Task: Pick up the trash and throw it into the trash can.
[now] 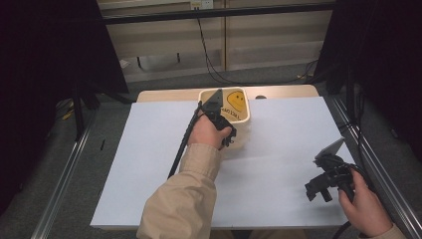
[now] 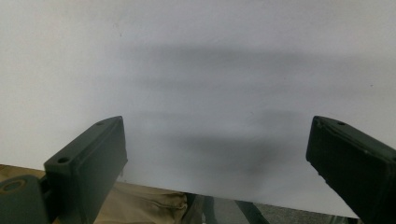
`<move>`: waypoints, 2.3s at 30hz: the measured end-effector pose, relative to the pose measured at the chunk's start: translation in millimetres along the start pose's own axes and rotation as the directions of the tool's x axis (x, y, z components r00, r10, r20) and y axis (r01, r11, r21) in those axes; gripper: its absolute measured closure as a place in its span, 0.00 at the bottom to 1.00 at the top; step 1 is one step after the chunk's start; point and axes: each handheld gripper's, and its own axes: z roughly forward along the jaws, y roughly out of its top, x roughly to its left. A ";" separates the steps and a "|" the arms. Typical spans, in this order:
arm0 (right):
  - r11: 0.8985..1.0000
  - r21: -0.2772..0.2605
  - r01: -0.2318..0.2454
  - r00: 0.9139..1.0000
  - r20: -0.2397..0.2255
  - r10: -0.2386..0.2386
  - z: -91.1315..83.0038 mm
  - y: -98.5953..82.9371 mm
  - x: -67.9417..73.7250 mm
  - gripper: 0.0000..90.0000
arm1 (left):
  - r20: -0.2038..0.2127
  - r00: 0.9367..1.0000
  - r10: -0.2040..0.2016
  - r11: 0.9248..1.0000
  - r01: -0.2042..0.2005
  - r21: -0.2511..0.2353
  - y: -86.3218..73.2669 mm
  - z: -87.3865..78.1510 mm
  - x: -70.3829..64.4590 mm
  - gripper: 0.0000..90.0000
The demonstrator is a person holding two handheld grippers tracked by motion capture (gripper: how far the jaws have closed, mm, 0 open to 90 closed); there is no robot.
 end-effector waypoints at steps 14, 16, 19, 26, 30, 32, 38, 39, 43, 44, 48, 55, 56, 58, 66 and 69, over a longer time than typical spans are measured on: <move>1.000 -0.003 -0.005 1.000 -0.002 0.005 -0.7 0.1 0.3 0.06 | -0.013 1.000 -0.006 0.999 0.006 -0.032 8.6 -51.7 1.6 0.23; 1.000 -0.003 -0.008 1.000 -0.001 0.008 -1.0 0.1 0.1 0.05 | -0.010 1.000 0.004 0.999 -0.005 -0.035 11.5 -65.0 2.3 0.23; 1.000 -0.005 -0.001 1.000 -0.003 0.001 -1.2 0.1 -1.2 0.05 | -0.008 1.000 0.012 0.999 -0.013 -0.036 13.6 -73.7 2.4 0.23; 1.000 -0.010 -0.017 1.000 -0.010 0.017 -1.3 -0.6 -1.1 0.05 | -0.001 1.000 0.012 0.999 -0.012 -0.042 21.8 -106.2 3.8 0.23; 1.000 -0.006 -0.008 1.000 -0.004 0.008 -2.1 -0.4 -1.3 0.05 | -0.020 1.000 0.010 0.998 -0.012 -0.056 24.9 -116.5 5.0 0.23; 1.000 0.002 -0.005 1.000 -0.001 0.005 -2.6 -0.3 -1.3 0.06 | -0.023 1.000 0.012 0.998 -0.013 -0.064 26.1 -121.9 5.1 0.23; 1.000 -0.010 -0.002 1.000 -0.010 0.002 -1.9 -0.8 -0.4 0.05 | -0.033 0.999 0.013 0.996 -0.016 -0.085 30.4 -138.6 3.5 0.23; 1.000 -0.009 -0.003 1.000 -0.010 0.003 -1.9 -0.8 -0.5 0.05 | -0.037 0.999 0.019 0.996 -0.022 -0.088 31.2 -141.5 3.6 0.23; 1.000 0.004 -0.003 1.000 -0.003 0.003 -3.2 -0.3 -1.2 0.06 | -0.031 0.999 0.017 0.996 -0.020 -0.084 36.1 -155.0 3.6 0.24; 1.000 0.013 0.000 1.000 0.000 0.000 -3.7 -0.1 -1.3 0.05 | -0.036 0.999 0.024 0.996 -0.027 -0.081 37.6 -157.5 4.3 0.24; 1.000 -0.005 0.007 1.000 -0.006 -0.007 -3.1 -0.9 -2.3 0.05 | -0.042 0.999 0.029 0.997 -0.032 -0.074 42.4 -166.6 3.5 0.24; 1.000 0.004 -0.010 1.000 -0.012 0.010 -2.9 -1.0 -1.7 0.06 | -0.050 0.998 0.030 0.997 -0.034 -0.070 51.9 -179.2 0.8 0.25; 1.000 -0.010 -0.001 1.000 -0.016 0.001 -2.5 -1.1 -3.4 0.05 | -0.046 0.998 0.044 0.996 -0.047 -0.070 53.3 -181.7 0.9 0.25; 1.000 -0.006 0.006 1.000 -0.011 -0.006 -2.8 -1.0 -4.0 0.06 | -0.029 0.999 0.030 0.997 -0.032 -0.076 55.7 -184.7 -1.6 0.25; 1.000 0.004 0.003 1.000 -0.012 -0.002 -3.0 -1.3 -2.5 0.06 | -0.020 0.999 0.037 0.997 -0.038 -0.072 68.1 -187.5 -2.9 0.25; 1.000 -0.004 0.017 1.000 -0.012 -0.017 -2.8 -1.2 -4.6 0.06 | -0.029 0.998 0.051 0.997 -0.052 -0.061 71.8 -182.9 -2.4 0.25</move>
